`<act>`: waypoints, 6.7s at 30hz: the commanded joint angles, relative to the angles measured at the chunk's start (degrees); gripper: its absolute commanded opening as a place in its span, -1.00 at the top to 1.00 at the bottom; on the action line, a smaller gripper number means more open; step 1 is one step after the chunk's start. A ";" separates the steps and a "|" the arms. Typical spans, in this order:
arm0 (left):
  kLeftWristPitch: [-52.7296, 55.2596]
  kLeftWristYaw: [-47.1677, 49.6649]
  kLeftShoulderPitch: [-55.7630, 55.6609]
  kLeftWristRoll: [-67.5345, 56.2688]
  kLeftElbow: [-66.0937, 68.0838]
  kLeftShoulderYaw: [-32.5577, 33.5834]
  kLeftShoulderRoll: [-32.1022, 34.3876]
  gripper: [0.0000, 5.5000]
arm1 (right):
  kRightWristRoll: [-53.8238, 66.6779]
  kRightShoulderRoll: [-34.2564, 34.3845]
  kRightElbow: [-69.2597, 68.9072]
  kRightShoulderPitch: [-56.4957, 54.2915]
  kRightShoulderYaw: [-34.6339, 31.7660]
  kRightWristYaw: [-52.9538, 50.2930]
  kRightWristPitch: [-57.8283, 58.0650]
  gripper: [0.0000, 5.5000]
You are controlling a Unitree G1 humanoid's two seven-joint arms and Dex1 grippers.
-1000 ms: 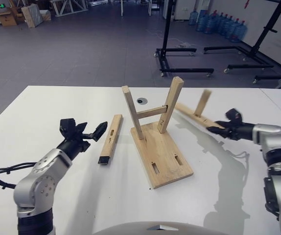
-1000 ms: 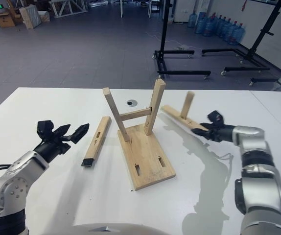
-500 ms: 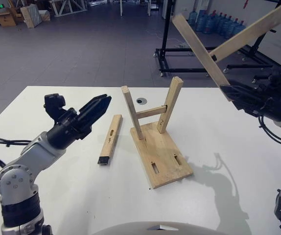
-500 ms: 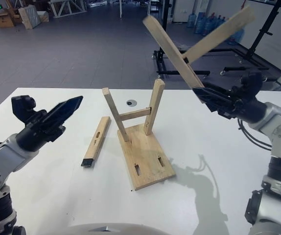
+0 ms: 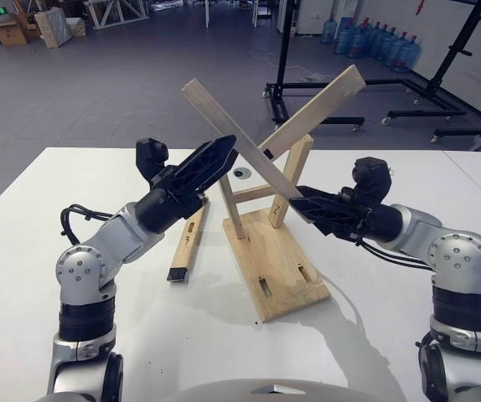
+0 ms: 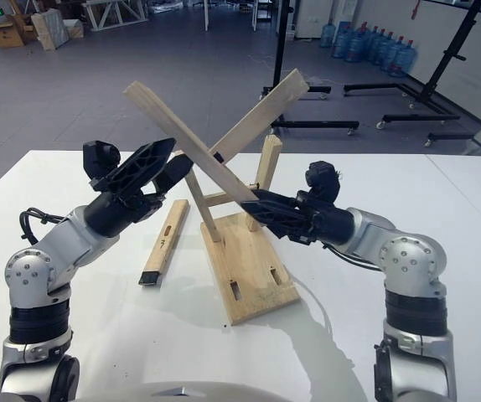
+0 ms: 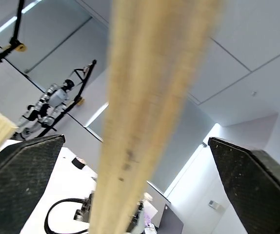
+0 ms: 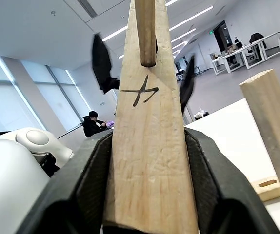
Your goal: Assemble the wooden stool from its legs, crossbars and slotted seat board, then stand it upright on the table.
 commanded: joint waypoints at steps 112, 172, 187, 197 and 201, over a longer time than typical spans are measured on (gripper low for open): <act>-12.13 -39.14 0.66 53.47 6.37 -12.95 10.70 0.24 | -63.58 -11.58 17.59 8.29 25.78 2.43 -38.73 -0.73; -38.10 -43.95 14.48 79.78 16.39 -31.52 19.55 0.24 | -63.37 -7.23 15.32 11.92 28.20 1.10 -37.67 -0.73; -38.19 -44.17 13.54 83.25 17.22 -29.67 17.54 -0.60 | -63.25 -7.16 15.31 12.01 28.44 0.97 -37.47 -0.73; -28.15 -39.89 19.60 75.29 0.34 -9.98 26.05 -0.93 | -62.63 -7.29 15.30 12.77 26.99 0.00 -37.09 -0.73; -20.38 -36.92 27.74 69.20 -10.94 -1.15 28.51 -0.93 | -62.41 -7.59 15.12 14.23 26.30 -0.71 -37.34 -0.73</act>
